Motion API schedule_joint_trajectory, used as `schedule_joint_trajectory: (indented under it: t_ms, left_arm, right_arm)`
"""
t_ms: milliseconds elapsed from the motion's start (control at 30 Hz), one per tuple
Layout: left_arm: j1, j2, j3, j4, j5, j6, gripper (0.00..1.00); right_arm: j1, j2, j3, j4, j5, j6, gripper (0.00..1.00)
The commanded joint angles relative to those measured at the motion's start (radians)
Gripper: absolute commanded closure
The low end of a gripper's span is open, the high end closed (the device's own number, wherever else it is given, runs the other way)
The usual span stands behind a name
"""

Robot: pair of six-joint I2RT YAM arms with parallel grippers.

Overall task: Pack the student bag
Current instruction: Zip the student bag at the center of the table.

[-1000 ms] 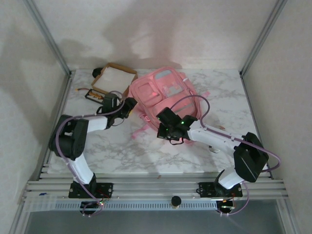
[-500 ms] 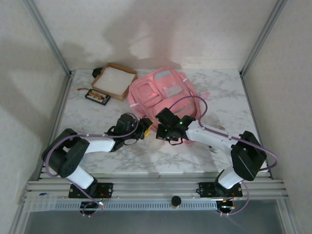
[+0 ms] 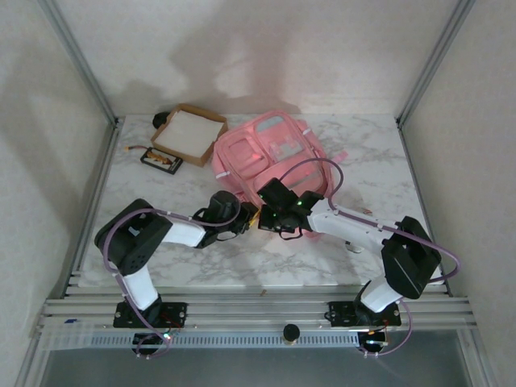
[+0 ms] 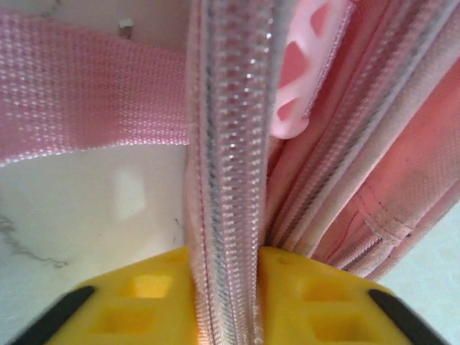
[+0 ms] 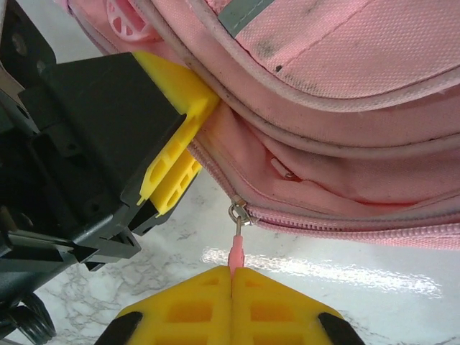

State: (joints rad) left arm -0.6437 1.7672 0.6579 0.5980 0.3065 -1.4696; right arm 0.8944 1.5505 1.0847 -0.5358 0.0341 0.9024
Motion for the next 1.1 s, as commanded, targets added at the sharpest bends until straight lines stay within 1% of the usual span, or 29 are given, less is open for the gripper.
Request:
schedule_joint_trajectory:
  t_ms: [0, 33, 67, 233, 367, 400, 467, 533, 633, 700, 733, 800, 867, 967, 1033, 1067]
  left_arm:
    - [0.011, 0.006, 0.057, -0.076, -0.125, 0.026, 0.90]
    - [0.019, 0.002, 0.054, -0.090, -0.142, 0.031, 0.96]
    - [0.029, 0.002, 0.046, -0.086, -0.144, 0.031, 1.00]
    - [0.104, -0.018, 0.011, -0.085, -0.125, 0.067, 1.00]
    - [0.184, -0.062, 0.001, -0.112, -0.075, 0.141, 1.00]
    - [0.205, -0.075, 0.003, -0.131, -0.072, 0.182, 1.00]
    - [0.253, -0.060, 0.055, -0.218, -0.040, 0.265, 1.00]
    - [0.302, -0.048, 0.071, -0.227, 0.013, 0.316, 1.00]
    - [0.354, -0.076, 0.085, -0.266, 0.007, 0.397, 1.00]
    - [0.390, -0.070, 0.143, -0.372, 0.012, 0.475, 1.00]
    - [0.406, -0.062, 0.170, -0.396, 0.033, 0.506, 1.00]
    - [0.420, -0.065, 0.193, -0.404, 0.060, 0.510, 1.00]
    - [0.403, -0.087, 0.189, -0.381, 0.063, 0.505, 1.00]
    - [0.402, -0.082, 0.207, -0.390, 0.055, 0.512, 1.00]
    - [0.415, -0.065, 0.237, -0.422, 0.066, 0.532, 1.00]
    - [0.415, -0.063, 0.247, -0.433, 0.069, 0.540, 1.00]
  right_arm:
    - [0.010, -0.021, -0.019, -0.033, -0.047, 0.009, 1.00]
    - [0.007, -0.030, -0.027, -0.038, -0.053, 0.010, 1.00]
    - [0.003, -0.038, -0.035, -0.046, -0.053, 0.013, 1.00]
    - [-0.025, -0.099, -0.098, -0.096, -0.033, 0.018, 1.00]
    - [-0.046, -0.164, -0.143, -0.136, -0.015, 0.016, 1.00]
    - [-0.055, -0.182, -0.152, -0.152, -0.002, 0.013, 1.00]
    - [-0.080, -0.215, -0.172, -0.180, 0.018, -0.005, 1.00]
    - [-0.114, -0.251, -0.196, -0.174, 0.024, -0.036, 1.00]
    - [-0.149, -0.273, -0.186, -0.197, 0.077, -0.084, 1.00]
    - [-0.173, -0.274, -0.176, -0.208, 0.092, -0.104, 1.00]
    - [-0.175, -0.272, -0.172, -0.193, 0.087, -0.118, 1.00]
    - [-0.163, -0.263, -0.169, -0.115, 0.004, -0.171, 1.00]
    - [-0.127, -0.244, -0.145, -0.080, 0.007, -0.175, 1.00]
    - [-0.118, -0.196, -0.118, -0.077, -0.001, -0.187, 1.00]
    - [-0.115, -0.189, -0.131, -0.024, -0.053, -0.228, 1.00]
    - [-0.105, -0.192, -0.141, 0.029, -0.101, -0.255, 1.00]
